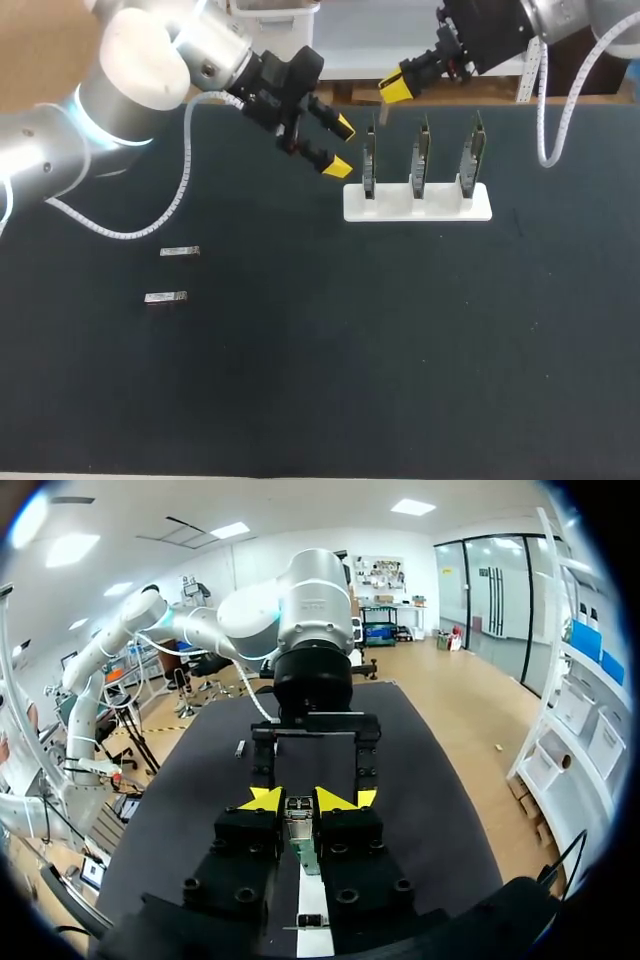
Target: Pick up the optical module with the left hand, and insert it into the network port with the right hand.
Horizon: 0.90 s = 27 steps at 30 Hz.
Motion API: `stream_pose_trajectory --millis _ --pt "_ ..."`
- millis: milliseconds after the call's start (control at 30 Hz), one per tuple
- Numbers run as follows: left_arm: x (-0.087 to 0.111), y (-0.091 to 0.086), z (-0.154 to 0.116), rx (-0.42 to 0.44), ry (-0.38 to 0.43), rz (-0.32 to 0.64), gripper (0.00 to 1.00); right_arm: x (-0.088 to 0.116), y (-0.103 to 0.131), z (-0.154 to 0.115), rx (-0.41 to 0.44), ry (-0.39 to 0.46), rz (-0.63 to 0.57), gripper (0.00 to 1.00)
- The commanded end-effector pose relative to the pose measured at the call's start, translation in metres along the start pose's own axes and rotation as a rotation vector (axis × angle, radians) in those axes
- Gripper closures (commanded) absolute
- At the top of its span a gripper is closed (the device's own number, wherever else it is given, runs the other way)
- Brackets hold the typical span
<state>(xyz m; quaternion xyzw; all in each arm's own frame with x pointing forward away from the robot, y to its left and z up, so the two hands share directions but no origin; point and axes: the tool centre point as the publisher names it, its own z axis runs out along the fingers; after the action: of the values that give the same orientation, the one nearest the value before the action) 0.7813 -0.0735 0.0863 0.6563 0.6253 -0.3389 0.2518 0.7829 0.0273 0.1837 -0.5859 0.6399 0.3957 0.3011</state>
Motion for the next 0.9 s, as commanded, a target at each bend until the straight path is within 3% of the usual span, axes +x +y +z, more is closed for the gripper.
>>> stream_pose_trajectory --millis 33,900 --pt "-0.0001 0.0021 0.0001 0.004 0.002 0.001 0.0 -0.0021 -0.0037 0.0044 -0.006 0.003 -0.009 1.0" --pt "-0.0001 0.0021 0.0001 0.004 0.002 0.001 0.0 -0.001 -0.0118 0.0132 0.001 0.044 -0.046 1.0"
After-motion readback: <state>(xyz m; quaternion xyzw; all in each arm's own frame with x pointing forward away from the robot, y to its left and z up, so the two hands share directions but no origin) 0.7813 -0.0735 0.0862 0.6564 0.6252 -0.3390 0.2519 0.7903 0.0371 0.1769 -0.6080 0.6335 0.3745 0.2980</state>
